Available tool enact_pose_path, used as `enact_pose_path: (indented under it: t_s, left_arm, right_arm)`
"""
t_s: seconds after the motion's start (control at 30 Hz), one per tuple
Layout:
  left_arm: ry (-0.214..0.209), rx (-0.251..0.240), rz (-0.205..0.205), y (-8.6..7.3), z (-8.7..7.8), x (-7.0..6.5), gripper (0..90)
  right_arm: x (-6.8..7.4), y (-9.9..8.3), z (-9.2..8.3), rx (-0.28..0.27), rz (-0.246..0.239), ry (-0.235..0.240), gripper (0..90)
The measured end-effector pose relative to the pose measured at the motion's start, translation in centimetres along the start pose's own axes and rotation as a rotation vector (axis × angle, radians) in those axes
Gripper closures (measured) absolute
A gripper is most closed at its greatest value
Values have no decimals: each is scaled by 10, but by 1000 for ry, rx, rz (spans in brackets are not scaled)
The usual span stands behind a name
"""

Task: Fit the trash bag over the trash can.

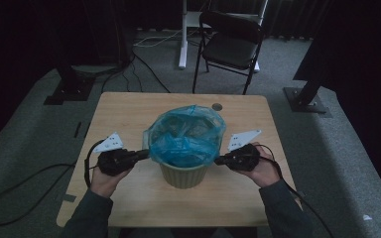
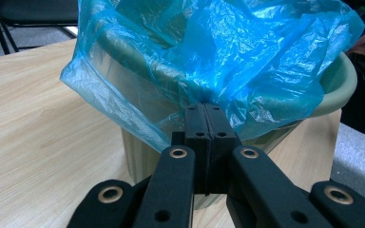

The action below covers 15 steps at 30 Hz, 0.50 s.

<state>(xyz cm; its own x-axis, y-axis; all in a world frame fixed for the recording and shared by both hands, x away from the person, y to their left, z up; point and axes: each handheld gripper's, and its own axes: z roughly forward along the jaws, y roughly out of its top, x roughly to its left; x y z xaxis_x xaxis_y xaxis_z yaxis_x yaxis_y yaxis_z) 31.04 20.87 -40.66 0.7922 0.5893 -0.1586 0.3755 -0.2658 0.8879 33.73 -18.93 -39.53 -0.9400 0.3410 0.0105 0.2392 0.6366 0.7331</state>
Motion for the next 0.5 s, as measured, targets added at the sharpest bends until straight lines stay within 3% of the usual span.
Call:
enact_pose_path:
  t_s: [0.1,0.23,0.4,0.5]
  left_arm:
    - [3,22,16,-2,2,-3,896]
    - [16,16,22,0,-2,-4,883]
    - [16,-25,14,6,-16,-2,786]
    - [18,-48,8,9,-22,0,756]
  right_arm:
    - [-1,-2,2,6,5,-2,900]
    - [0,-2,-2,7,8,-13,898]
    - [-1,-2,-19,-28,23,-35,753]
    - [-1,-3,-25,-38,27,-42,721]
